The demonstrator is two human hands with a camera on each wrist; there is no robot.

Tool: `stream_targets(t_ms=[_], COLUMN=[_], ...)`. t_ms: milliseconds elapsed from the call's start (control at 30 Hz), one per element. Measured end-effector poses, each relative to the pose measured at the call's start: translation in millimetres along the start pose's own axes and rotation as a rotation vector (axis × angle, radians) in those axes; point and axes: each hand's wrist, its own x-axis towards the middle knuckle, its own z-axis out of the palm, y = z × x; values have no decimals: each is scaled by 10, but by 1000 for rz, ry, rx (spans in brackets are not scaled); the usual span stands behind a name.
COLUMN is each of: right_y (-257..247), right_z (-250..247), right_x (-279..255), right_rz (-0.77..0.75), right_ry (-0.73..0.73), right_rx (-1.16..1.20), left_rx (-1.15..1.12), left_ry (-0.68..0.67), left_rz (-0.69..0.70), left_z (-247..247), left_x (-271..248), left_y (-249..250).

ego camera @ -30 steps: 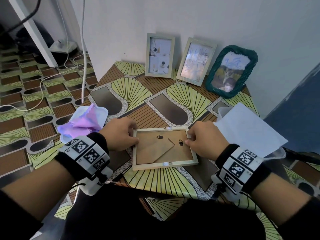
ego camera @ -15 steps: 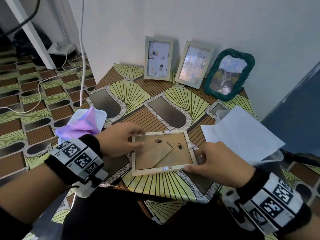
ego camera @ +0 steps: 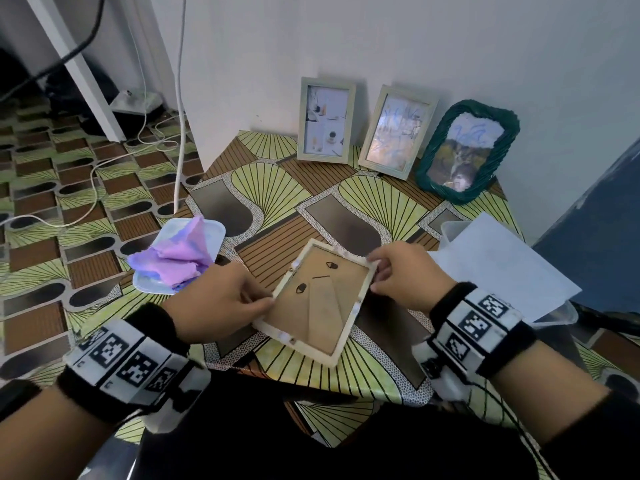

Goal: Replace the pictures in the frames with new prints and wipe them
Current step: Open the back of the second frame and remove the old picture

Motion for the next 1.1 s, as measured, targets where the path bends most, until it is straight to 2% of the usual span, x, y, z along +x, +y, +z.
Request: stream_targets(t_ms=[100, 267, 367, 467, 567, 667, 767, 833, 900, 1100], right_y=[-79, -66, -8, 53, 102, 127, 159, 183, 208, 250], right_z=[-4, 29, 88, 126, 151, 146, 123, 115, 105, 86], right_x=[98, 31, -122, -208, -205, -189, -187, -195, -213, -260], right_rz=[-8, -107, -230, -286, -267, -293, -303, -303, -306, -293], right_ry=[-30, -89, -8, -110, -267, -279, -256, -247, -234, -200], right_rx=[62, 183, 42, -153, -273, -295, -297, -302, -291, -190], left_rx=[-41, -70, -84, 34, 305, 542, 585, 576, 556, 584], left_ry=[-7, -60, 53, 169, 43, -138, -275, -309, -294, -117], left_rz=[16, 17, 48, 209, 363, 439, 434, 441, 458, 494], left_z=[52, 112, 116, 85, 115, 166, 160, 173, 185, 246], left_x=[-60, -139, -115, 23, 253, 473, 589, 608, 600, 588], left_y=[50, 117, 199, 286, 350, 376, 391, 390, 402, 492])
